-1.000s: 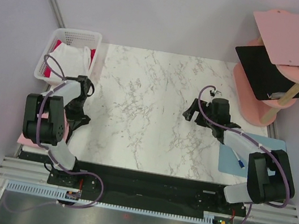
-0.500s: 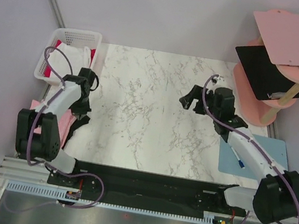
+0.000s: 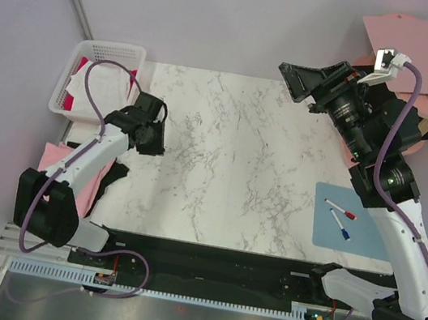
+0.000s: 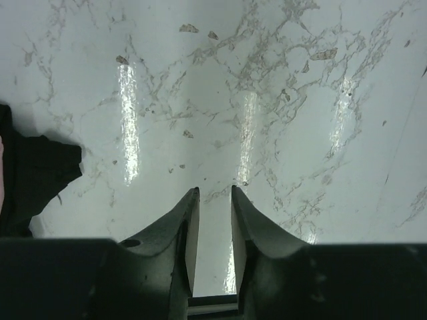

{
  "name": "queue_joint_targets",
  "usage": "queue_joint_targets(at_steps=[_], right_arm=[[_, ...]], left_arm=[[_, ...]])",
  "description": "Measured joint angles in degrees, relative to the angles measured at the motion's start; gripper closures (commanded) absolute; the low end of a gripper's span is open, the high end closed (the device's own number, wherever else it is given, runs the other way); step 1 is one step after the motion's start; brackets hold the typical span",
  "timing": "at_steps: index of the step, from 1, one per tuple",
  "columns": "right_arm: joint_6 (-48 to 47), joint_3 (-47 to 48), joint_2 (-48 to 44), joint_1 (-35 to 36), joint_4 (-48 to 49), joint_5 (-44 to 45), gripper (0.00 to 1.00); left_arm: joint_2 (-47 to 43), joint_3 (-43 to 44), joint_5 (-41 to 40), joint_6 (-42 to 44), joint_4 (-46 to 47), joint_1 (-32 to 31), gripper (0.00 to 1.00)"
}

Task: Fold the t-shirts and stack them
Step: Put the neatly folded tshirt into the corner of the board with the left arm

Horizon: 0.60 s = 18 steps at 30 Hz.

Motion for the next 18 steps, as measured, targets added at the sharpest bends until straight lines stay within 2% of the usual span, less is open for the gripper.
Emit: queue_joint_targets(at_steps=[1, 4, 18], right_arm=[[0.55, 0.42, 0.0, 0.09, -0.52, 0.37, 0.02], [1.9, 1.57, 0.07, 0.22, -2.27, 1.18, 0.02], [4.96, -0.13, 0.81, 0.22, -1.09, 2.97, 0.02]], left_arm=[[0.87, -0.11, 0.02, 0.0, 0.33, -0.39, 0.5], [3.45, -0.57, 0.0, -0.09, 1.29, -1.46, 0.38], [9.7, -0.48, -1.66, -0.2, 3.28, -3.67, 0.35]])
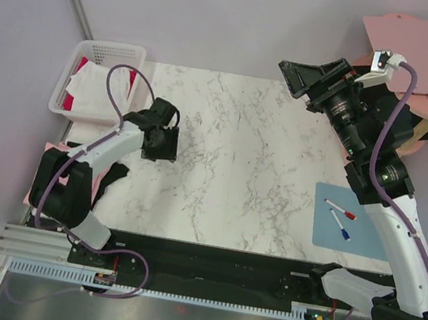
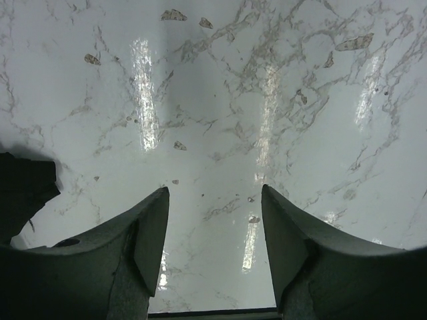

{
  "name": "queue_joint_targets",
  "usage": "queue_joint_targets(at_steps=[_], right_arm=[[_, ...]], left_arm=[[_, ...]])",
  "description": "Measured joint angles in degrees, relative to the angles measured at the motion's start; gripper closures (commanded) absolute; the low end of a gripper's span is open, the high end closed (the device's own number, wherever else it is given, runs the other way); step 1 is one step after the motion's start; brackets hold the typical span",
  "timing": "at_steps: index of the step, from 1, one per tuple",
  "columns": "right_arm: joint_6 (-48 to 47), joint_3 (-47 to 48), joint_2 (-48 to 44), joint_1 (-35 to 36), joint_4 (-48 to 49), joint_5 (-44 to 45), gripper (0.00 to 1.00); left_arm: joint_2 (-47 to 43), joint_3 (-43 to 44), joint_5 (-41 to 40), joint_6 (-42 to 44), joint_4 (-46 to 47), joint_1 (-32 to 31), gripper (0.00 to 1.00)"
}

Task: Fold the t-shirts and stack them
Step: Put the neatly folded tshirt into the corner of the board with the left arm

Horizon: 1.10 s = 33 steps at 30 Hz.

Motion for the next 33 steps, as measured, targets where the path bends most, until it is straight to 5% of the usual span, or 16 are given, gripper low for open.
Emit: queue_joint_targets(at_steps=[14, 26, 33], right_arm=[[0.28, -5.27, 1.16, 0.0, 8.55, 0.15, 0.02], [-6.36, -9.99, 3.1, 0.0, 12.96, 0.28, 0.01], [-17.7, -20.68, 7.89, 0.07, 10.93, 9.42, 0.02]], left_arm=[[4.92, 1.7, -3.28, 0.44, 0.79, -0.66, 0.34], [8.07, 4.15, -6.6, 1.55, 1.01, -1.2, 0.01], [10.73, 16.9, -7.63, 2.8, -0.04, 0.57, 0.03]])
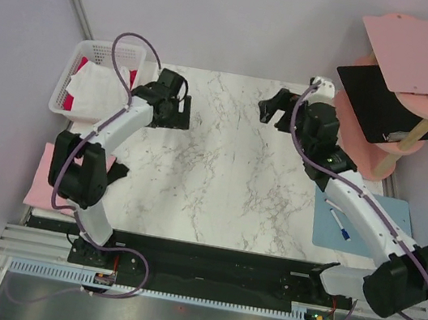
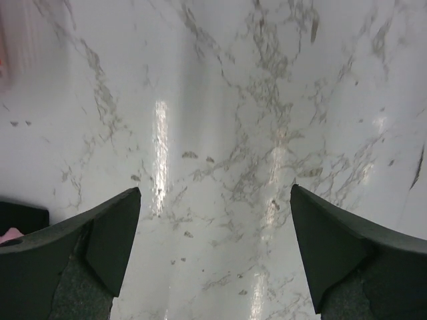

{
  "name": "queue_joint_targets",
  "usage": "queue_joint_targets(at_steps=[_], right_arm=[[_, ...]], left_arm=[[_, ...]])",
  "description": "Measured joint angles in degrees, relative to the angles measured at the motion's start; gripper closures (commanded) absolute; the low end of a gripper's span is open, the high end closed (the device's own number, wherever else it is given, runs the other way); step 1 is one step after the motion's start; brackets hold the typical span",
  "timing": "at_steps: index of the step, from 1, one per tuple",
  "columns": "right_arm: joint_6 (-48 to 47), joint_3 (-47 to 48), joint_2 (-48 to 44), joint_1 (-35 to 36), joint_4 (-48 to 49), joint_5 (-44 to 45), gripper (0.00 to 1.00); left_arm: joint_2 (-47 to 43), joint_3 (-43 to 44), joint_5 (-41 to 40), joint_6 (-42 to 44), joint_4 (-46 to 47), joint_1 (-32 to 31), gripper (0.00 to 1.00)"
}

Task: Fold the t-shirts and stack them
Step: Put the neatly folded tshirt into the corner of the board with the left arm

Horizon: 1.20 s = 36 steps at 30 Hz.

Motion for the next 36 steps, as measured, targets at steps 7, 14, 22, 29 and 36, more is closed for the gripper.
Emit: queue_joint_targets(at_steps=[7, 14, 22, 29, 36], right_arm=[[-5.11, -1.6, 10.71, -1.05, -7.91, 3.02, 0.12], [-6.47, 0.15, 19.15, -2.67, -14.38, 1.49, 0.1], [-6.62, 1.9, 20.28, -3.13, -16.02, -0.13, 0.05], [-7.43, 2.1, 20.33, -3.17, -16.02, -0.26, 0.02], [-8.0, 2.1, 20.59, -3.52, -15.96, 1.07, 0.02]], left_arm=[[7.26, 18.25, 6.8, 0.22, -3.85, 13.18, 0.16], [16.41, 35.15, 9.29, 0.17, -11.15, 24.79, 0.05], [25.53, 44.52, 11.26, 0.17, -14.01, 29.05, 0.09], [34.58, 50.73, 11.61, 0.02, -13.99, 28.94, 0.11], [29.38, 40.92, 15.96, 0.07, -8.96, 28.68, 0.0]])
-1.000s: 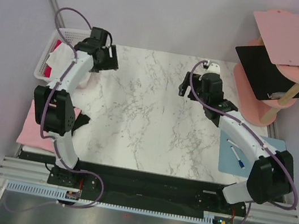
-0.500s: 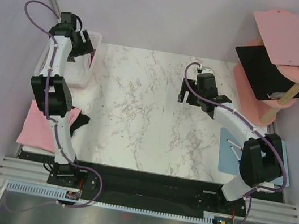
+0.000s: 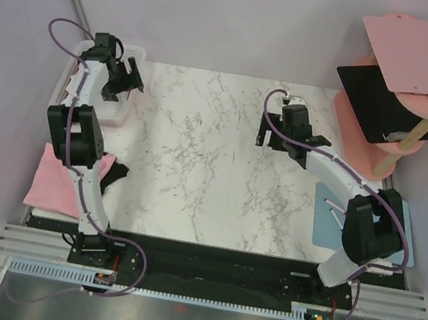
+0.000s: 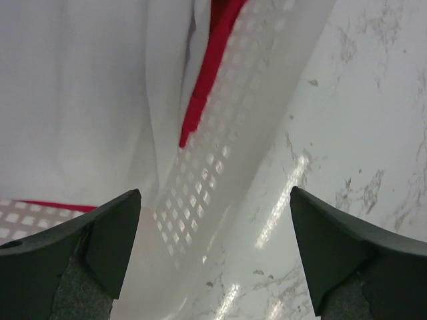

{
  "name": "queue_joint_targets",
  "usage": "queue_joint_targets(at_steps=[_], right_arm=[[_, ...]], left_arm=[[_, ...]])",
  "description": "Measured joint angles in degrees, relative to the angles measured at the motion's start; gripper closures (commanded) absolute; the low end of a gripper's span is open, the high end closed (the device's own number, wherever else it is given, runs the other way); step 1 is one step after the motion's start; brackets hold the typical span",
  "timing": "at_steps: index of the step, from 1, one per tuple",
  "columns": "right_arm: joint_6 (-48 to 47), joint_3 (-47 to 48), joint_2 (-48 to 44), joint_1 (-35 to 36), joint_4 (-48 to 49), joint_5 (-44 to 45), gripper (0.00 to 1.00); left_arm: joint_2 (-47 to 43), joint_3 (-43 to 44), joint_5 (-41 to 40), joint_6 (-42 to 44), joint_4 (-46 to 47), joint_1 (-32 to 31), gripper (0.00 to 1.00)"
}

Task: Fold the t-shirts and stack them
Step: Put the neatly folded tshirt into the corner of the board with the left arm

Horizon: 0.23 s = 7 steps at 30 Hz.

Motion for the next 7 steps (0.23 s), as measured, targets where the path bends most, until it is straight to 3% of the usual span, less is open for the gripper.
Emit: queue_joint_targets(at_steps=[3, 7], right_arm=[[-0.02, 0.0, 1.25, -0.04, 0.11, 0.04, 0.02], [-0.02, -0.02, 3.15, -0.07, -0.11, -0.11, 0.02]], left_arm=[[-10.75, -16.02, 3.91, 0.96, 5.7, -1.09, 0.0], [-23.63, -28.65, 9.51, 2.34, 11.06, -5.05, 0.0]])
